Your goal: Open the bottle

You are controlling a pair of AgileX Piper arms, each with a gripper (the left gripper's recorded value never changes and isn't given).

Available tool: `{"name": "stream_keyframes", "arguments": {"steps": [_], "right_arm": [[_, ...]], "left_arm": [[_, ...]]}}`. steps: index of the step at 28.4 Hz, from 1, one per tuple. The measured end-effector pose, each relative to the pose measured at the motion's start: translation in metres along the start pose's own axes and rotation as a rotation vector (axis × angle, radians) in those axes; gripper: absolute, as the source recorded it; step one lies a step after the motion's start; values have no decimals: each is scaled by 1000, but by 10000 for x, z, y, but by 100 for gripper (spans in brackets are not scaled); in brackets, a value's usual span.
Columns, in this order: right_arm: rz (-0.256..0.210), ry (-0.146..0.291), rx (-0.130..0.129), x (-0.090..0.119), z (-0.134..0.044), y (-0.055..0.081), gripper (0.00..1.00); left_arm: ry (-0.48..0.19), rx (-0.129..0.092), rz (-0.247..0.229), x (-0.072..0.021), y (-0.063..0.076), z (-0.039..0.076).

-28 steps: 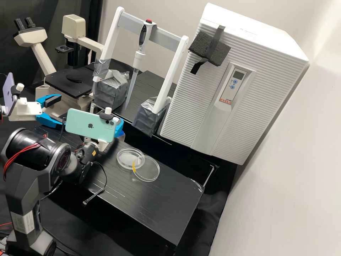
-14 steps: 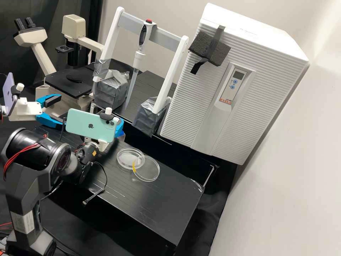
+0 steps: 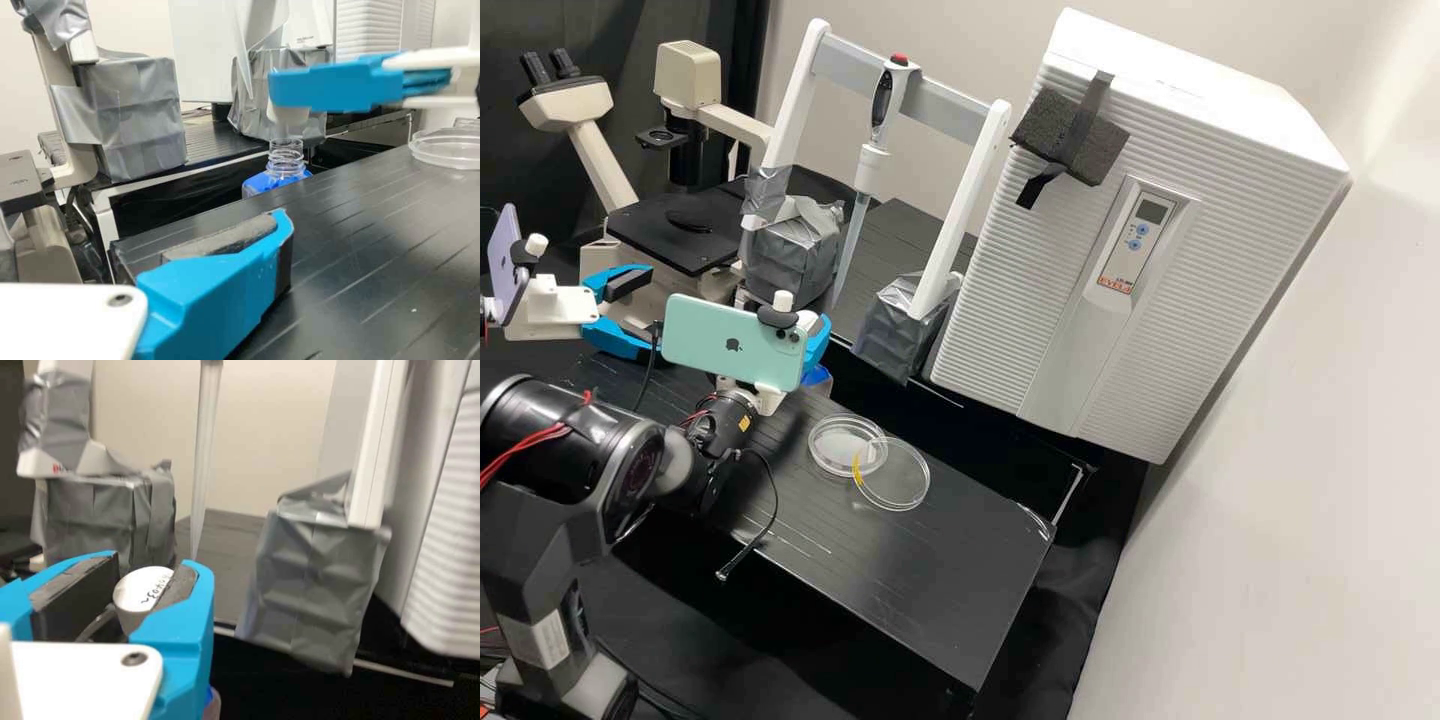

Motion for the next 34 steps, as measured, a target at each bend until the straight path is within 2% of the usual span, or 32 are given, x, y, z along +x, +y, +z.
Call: {"name": "stream_keyframes", "arguments": {"steps": [3, 6, 8, 17, 20, 24, 28, 34], "right_arm": [[23, 23, 17, -49, -47, 79, 0], [20, 28, 44, -135, -55, 85, 0], [3, 44, 54, -226, -73, 71, 0], [-85, 119, 58, -655, -125, -31, 0], [-118, 132, 49, -795, -105, -73, 0], [-131, 114, 34, -884, -46, -92, 0], [-134, 66, 42, -933, 37, -103, 0], [-156, 50, 47, -927, 67, -144, 0]], "left_arm": [[11, -6, 3, 0, 3, -10], [14, -8, 5, 0, 4, -13], [15, -9, 5, 0, 4, -14], [14, -4, 1, 40, 22, 10], [7, -2, -2, 67, 32, 35], [8, 0, -10, 82, 35, 38], [5, 2, -11, 108, 50, 52], [3, 3, -10, 113, 54, 58]]}}
